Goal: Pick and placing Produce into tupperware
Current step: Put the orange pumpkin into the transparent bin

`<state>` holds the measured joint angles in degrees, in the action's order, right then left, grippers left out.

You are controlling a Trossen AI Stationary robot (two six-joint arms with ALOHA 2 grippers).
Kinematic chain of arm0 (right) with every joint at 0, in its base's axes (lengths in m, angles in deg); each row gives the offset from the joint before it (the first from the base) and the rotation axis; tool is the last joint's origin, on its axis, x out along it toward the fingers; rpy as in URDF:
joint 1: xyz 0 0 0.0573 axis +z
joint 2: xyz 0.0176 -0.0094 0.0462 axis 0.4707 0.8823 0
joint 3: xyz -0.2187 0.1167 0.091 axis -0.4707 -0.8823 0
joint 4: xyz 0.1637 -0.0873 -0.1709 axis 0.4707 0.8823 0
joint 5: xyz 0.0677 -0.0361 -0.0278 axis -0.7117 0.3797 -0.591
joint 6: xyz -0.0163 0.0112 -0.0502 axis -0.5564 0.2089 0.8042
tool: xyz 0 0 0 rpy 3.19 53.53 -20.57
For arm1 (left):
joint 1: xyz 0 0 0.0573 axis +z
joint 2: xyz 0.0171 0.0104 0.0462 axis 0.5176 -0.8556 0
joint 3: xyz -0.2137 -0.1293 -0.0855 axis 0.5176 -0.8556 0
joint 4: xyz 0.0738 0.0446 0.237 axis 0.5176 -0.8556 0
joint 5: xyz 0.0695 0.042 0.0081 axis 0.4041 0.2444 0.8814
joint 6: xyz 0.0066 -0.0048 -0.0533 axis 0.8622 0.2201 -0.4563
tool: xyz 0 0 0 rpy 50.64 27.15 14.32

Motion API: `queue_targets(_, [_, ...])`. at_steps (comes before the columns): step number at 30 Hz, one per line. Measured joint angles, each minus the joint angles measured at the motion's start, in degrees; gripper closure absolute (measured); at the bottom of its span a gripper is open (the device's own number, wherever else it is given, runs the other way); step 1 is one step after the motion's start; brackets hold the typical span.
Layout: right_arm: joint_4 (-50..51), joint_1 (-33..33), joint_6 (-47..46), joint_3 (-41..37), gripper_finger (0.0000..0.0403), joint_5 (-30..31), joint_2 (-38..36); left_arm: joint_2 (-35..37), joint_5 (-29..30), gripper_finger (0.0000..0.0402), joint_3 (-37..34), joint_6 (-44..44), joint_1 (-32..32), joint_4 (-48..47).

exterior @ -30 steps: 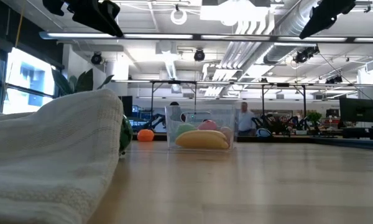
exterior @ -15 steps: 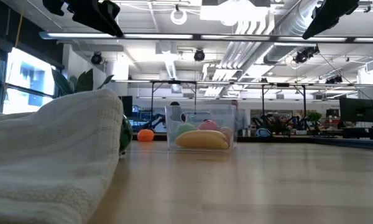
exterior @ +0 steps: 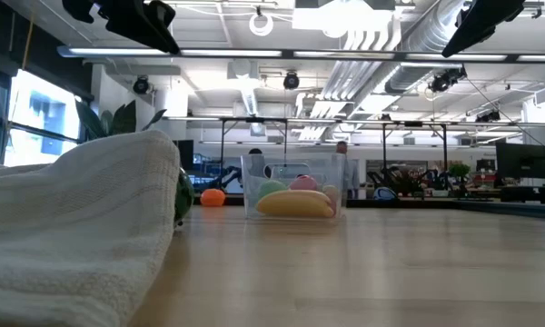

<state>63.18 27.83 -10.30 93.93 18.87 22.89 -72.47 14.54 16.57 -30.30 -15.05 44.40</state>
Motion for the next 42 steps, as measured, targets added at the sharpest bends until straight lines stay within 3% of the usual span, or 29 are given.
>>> queue_targets(22, [0.0, 0.0, 0.0, 0.0, 0.0246, 0.0, 0.0, -0.1, 0.5, 0.0284, 0.0, 0.0, 0.0, 7.5])
queue_targets(27, [0.0, 0.0, 0.0, 0.0, 0.0246, 0.0, 0.0, -0.7, 4.1, 0.0284, 0.0, 0.8, 0.0, 13.5])
queue_targets(30, [0.0, 0.0, 0.0, 0.0, 0.0246, 0.0, 0.0, -1.8, 12.6, 0.0284, 1.1, -0.6, 1.7, 15.7])
queue_targets(33, [0.0, 0.0, 0.0, 0.0, 0.0246, 0.0, 0.1, -4.8, 15.7, 0.0284, 5.8, -3.0, 6.8, 13.6])
queue_targets(38, [0.0, 0.0, 0.0, 0.0, 0.0246, 0.0, 0.1, -15.0, 9.1, 0.0284, 19.5, -3.1, 17.3, 1.7])
queue_targets(42, [0.0, 0.0, 0.0, 0.0, 0.0246, 0.0, 0.1, -25.6, 4.2, 0.0284, 31.4, -4.1, 24.8, -12.9])
